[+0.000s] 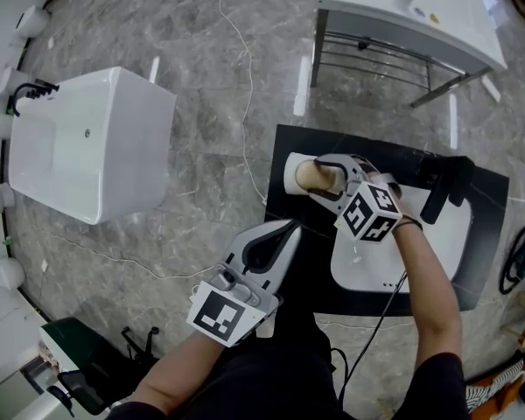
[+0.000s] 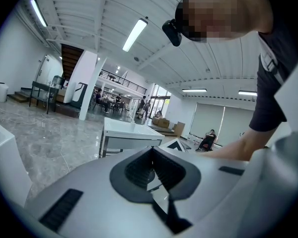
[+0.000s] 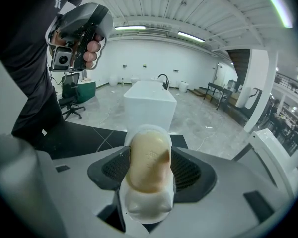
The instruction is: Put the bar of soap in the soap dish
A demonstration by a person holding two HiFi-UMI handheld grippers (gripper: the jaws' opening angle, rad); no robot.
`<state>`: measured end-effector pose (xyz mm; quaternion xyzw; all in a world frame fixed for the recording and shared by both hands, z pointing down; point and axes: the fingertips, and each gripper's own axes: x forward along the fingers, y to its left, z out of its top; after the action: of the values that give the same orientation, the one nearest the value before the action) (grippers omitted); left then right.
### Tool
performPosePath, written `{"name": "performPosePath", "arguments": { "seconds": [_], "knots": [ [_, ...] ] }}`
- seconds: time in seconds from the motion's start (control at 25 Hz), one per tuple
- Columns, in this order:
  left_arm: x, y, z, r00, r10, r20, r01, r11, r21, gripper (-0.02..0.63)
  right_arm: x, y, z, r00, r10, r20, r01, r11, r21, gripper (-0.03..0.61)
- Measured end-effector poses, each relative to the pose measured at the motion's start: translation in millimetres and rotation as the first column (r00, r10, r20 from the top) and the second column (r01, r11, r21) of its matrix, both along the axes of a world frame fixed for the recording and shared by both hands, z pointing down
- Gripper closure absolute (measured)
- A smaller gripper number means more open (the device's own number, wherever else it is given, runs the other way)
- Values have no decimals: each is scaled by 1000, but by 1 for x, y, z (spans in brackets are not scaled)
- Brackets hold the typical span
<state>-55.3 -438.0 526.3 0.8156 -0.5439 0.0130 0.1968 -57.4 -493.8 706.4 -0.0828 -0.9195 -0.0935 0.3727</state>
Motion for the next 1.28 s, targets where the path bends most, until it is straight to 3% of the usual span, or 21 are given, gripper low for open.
{"name": "performPosePath", "arguments": {
  "seconds": [0.24, 0.48, 0.64, 0.8, 1.04, 1.2, 1.28],
  "knots": [
    [2, 1, -2, 1000, 4, 3, -4, 1000, 4, 606, 2, 0, -19, 998, 46, 39, -44, 998, -38, 321],
    [4, 2, -17, 1000, 21, 19, -21, 999, 37, 606, 0, 6, -85, 959, 200, 201, -174, 975, -139, 321],
    [4, 4, -34, 998, 23, 59, -27, 997, 74, 606, 2, 12, -140, 887, 347, 305, -296, 934, -200, 325],
    [1, 11, -56, 996, 15, 89, -24, 994, 103, 606, 11, 24, -200, 793, 469, 389, -412, 883, -224, 415],
    [9, 26, -92, 995, 38, 89, -52, 986, 157, 606, 25, 49, -279, 668, 531, 522, -491, 841, -227, 542],
    [16, 38, -112, 995, 53, 87, -68, 981, 182, 606, 33, 68, -307, 640, 567, 519, -534, 813, -231, 571],
    [19, 44, -122, 995, 61, 83, -76, 978, 196, 606, 33, 80, -317, 633, 561, 533, -535, 815, -222, 571]
  ]
}}
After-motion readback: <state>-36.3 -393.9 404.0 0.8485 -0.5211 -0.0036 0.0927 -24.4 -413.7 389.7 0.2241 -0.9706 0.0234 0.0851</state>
